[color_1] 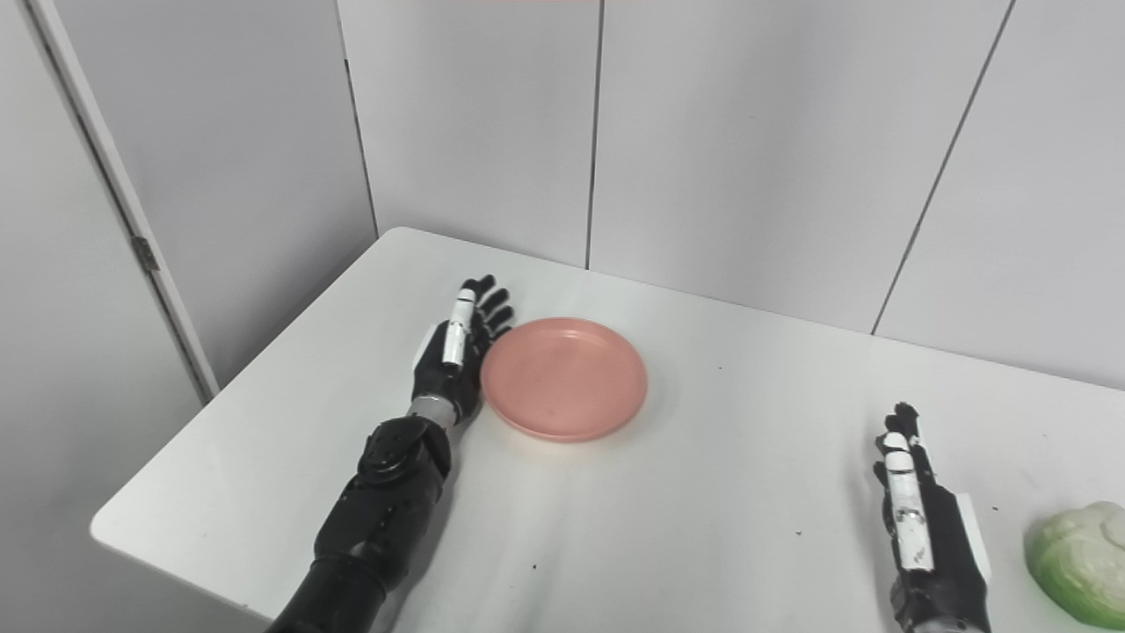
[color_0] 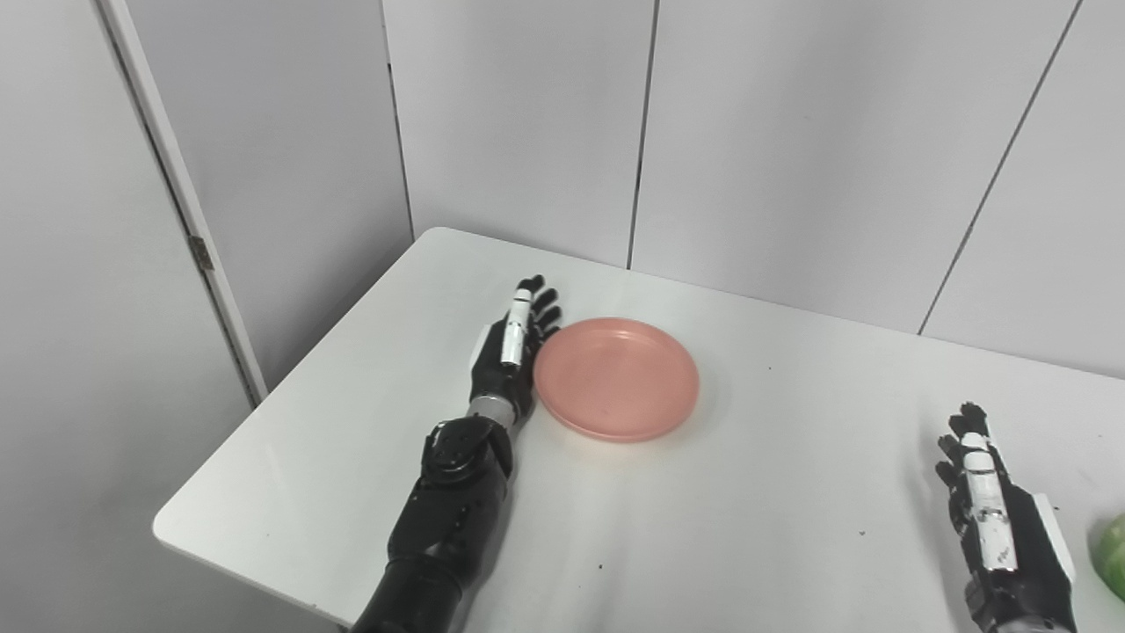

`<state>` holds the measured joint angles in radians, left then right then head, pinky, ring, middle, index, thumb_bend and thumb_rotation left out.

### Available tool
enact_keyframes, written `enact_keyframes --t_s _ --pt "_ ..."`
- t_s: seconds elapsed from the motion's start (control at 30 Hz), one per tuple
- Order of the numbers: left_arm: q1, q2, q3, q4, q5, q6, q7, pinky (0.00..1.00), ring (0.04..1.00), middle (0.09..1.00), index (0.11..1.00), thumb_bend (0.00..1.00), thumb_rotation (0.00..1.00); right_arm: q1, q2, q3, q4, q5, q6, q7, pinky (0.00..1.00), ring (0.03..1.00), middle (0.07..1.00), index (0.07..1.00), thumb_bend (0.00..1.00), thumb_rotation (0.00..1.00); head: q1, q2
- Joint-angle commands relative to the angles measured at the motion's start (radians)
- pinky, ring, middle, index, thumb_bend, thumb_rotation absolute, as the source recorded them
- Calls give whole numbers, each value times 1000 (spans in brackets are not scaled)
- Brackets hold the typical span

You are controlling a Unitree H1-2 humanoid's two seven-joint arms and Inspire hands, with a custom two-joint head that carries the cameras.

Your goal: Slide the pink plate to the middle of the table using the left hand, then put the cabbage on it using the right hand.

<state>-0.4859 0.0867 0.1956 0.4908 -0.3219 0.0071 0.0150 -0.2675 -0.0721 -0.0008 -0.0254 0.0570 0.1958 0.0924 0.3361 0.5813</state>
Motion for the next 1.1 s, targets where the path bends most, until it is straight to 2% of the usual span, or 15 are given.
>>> enact_keyframes --t_s 0.0,0.23,0.43,0.8,1.07 --pt "-4 -9 -20 -43 14 19 -25 932 932 938 925 407 1000 -24 6 -1 -27 -4 3 -11 1000 1000 1000 1000 147 1000 0 1" --pt "22 -45 -77 -150 19 78 -53 938 942 940 931 425 1000 -19 17 12 -26 -31 -8 -25 1000 1000 1000 1000 134 1000 -64 12" --pt "54 -79 -153 -255 43 139 -85 936 943 943 932 434 1000 -16 29 21 -30 -28 9 -28 1000 999 1000 1000 157 1000 -113 22" --pt "93 -96 -229 -314 59 183 -162 951 947 944 941 444 1000 -22 52 44 -28 -73 30 -49 1000 1000 1000 1000 183 1000 -217 42" --pt "119 -107 -271 -365 64 214 -209 947 936 934 930 451 1000 -26 76 51 -14 -90 18 -67 990 986 997 1000 185 1000 -272 51"
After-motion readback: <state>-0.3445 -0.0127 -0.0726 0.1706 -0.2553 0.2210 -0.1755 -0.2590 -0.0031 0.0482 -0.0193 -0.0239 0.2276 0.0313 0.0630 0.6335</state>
